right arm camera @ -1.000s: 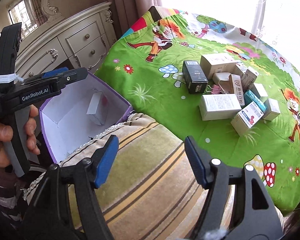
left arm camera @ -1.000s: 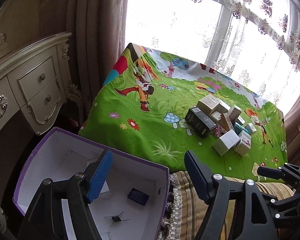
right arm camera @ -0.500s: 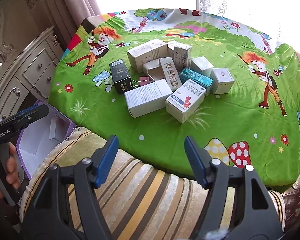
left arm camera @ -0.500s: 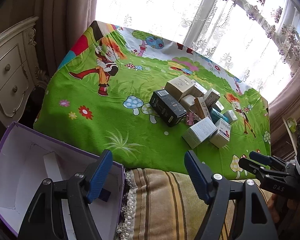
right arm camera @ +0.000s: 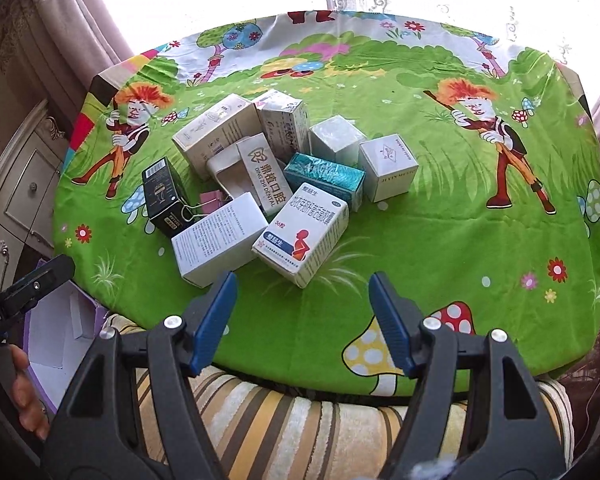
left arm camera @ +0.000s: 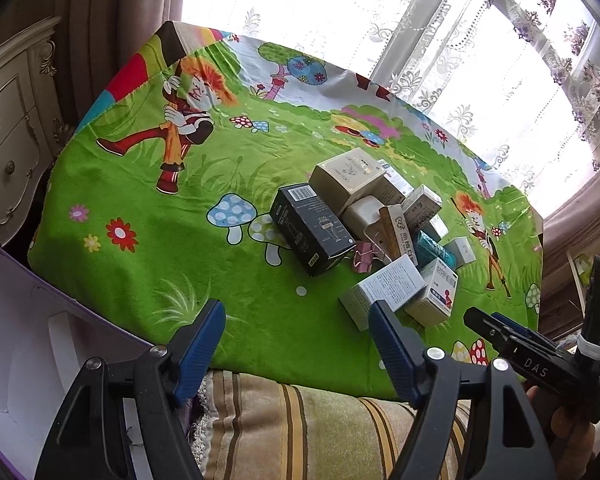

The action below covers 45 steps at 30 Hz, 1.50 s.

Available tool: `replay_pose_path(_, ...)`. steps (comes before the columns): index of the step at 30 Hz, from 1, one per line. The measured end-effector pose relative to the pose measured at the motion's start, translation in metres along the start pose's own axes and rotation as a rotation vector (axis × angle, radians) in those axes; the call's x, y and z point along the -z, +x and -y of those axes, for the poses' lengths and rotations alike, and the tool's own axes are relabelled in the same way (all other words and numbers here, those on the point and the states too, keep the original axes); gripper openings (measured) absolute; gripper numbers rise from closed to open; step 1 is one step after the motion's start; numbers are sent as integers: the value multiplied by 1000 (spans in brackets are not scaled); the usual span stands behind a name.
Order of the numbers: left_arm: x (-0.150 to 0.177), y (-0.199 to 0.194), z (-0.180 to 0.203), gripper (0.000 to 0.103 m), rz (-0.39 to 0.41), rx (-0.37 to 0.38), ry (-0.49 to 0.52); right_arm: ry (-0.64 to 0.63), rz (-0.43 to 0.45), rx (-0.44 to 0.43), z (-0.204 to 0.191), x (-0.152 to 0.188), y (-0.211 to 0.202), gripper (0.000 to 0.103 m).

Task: Organize rigid objects
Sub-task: 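Return both grippers to the bed and close the left gripper on the black box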

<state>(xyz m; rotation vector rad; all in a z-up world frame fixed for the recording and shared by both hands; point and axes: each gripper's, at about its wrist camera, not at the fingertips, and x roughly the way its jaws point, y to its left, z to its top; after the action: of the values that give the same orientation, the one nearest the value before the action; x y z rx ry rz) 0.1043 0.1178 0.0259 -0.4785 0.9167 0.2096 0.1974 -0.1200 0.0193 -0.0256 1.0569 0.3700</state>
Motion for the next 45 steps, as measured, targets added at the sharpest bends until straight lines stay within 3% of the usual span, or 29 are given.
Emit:
replay_pose_path(10, -21, 35, 20, 75, -50, -46, -14, 190, 33, 57, 11, -19, 23, 71)
replay_pose_path(24, -58, 83, 27, 75, -67, -109, -119, 210, 43, 109, 7, -26, 52, 71)
replay_pose_path(36, -60, 123, 28, 74, -106, -185, -131, 191, 76, 127, 11, -28, 56, 73)
replay_pose_path(38, -56, 127, 28, 69, -113, -178, -126, 181, 77, 124, 9, -29, 57, 75)
replay_pose_path(43, -46, 132, 29, 41, -113, -168, -104, 224, 74, 89, 17, -27, 59, 77)
replay_pose_path(45, -43, 130, 30, 41, -100, -162, -100, 214, 69, 72, 16, -27, 60, 77)
